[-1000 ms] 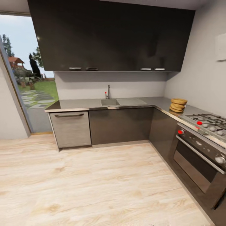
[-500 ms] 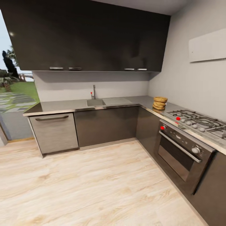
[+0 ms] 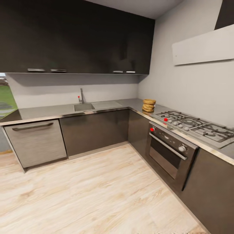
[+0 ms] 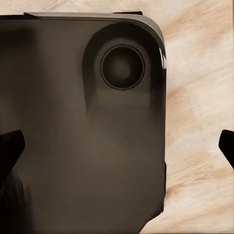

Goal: In the kitchen, take the popcorn bag from the countertop, put it into the microwave, and heat it until the popcorn is cooked so the cooked popcorn ends up inside the bag.

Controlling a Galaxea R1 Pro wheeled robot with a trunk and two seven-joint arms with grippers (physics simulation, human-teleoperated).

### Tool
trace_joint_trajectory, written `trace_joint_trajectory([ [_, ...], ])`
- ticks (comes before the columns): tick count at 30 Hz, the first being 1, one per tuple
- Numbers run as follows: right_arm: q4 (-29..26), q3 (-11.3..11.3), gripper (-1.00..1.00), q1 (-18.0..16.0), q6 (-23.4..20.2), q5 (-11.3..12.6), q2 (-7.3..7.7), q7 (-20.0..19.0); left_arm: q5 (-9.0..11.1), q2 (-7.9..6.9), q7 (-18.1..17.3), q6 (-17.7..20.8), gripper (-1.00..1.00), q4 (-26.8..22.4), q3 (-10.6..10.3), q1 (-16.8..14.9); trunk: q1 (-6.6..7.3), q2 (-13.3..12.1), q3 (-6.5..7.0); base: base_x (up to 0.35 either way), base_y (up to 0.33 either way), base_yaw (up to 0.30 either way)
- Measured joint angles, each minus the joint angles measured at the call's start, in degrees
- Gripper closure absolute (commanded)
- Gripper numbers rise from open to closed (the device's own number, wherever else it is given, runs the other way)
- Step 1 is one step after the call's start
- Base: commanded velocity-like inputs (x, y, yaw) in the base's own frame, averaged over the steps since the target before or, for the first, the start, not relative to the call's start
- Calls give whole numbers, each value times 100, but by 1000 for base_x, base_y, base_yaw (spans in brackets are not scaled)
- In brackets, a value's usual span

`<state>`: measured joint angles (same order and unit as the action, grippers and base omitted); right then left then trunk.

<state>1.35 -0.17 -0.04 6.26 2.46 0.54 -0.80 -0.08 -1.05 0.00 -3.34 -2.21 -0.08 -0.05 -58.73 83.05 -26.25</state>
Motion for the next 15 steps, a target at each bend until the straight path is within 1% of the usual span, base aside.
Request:
trace_joint_trajectory([
  [6,0,0,-100,0,2,0,0,0,7,7,1,-1,-100,-11,11,-2,0,0,0,0,0,-290],
  [13,5,-2,-100,0,2,4,5,0,21,93,0,-9,-100,-28,43,-1,0,0,0,0,0,-290],
  [15,5,-2,-100,0,1,6,5,0,23,97,0,-6,-100,-28,54,-2,0,0,0,0,0,-290],
])
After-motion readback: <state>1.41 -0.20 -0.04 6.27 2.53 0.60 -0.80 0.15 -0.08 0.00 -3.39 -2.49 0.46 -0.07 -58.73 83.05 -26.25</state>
